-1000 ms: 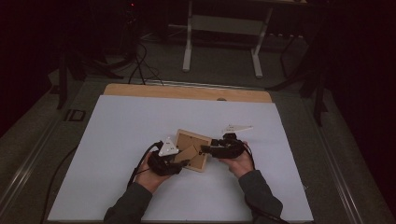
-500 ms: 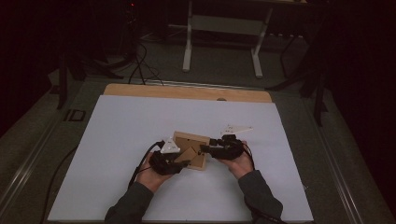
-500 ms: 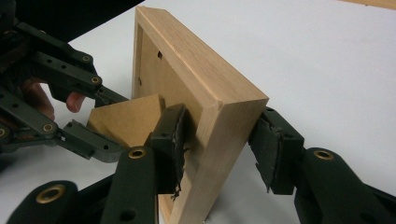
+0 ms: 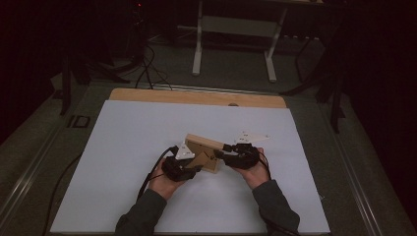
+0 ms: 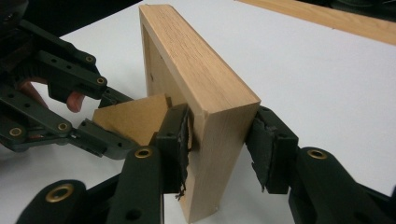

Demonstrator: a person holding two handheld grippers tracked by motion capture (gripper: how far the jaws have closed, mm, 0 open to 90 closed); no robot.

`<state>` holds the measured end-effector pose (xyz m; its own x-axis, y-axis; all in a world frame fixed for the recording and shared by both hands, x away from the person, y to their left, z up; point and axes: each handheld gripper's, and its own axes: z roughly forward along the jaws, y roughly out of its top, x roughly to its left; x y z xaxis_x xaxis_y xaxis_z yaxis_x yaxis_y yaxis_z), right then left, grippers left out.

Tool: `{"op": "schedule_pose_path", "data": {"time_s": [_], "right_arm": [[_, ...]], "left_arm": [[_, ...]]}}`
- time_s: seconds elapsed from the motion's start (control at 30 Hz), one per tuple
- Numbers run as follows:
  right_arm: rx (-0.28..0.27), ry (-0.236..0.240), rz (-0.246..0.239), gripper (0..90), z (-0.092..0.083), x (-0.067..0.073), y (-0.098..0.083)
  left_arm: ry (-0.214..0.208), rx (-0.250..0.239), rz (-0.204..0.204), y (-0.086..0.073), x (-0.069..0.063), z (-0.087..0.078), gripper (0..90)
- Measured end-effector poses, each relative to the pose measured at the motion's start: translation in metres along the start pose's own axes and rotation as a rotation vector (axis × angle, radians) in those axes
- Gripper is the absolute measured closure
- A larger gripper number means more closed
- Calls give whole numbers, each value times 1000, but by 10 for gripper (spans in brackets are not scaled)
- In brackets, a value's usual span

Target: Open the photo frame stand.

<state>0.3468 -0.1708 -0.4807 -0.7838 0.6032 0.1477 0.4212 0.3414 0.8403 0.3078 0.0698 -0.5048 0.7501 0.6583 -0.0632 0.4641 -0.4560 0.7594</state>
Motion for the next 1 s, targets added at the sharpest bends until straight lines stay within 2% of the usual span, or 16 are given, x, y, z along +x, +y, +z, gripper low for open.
{"op": "schedule_pose_path", "data": {"time_s": [0.37, 0.53, 0.77, 1.0], "right_arm": [[-5, -46, -63, 584, -5, 5, 5], [-7, -65, -71, 578, -6, 5, 3], [-16, -71, -72, 572, -10, 5, 1], [-16, -59, -83, 564, -12, 9, -5]], "left_arm": [[12, -16, -7, 2, 1, 9, 675], [19, -14, 1, 4, -1, 13, 677], [31, -8, 20, 7, -3, 17, 677], [24, -7, 29, 6, -3, 18, 690]]}}
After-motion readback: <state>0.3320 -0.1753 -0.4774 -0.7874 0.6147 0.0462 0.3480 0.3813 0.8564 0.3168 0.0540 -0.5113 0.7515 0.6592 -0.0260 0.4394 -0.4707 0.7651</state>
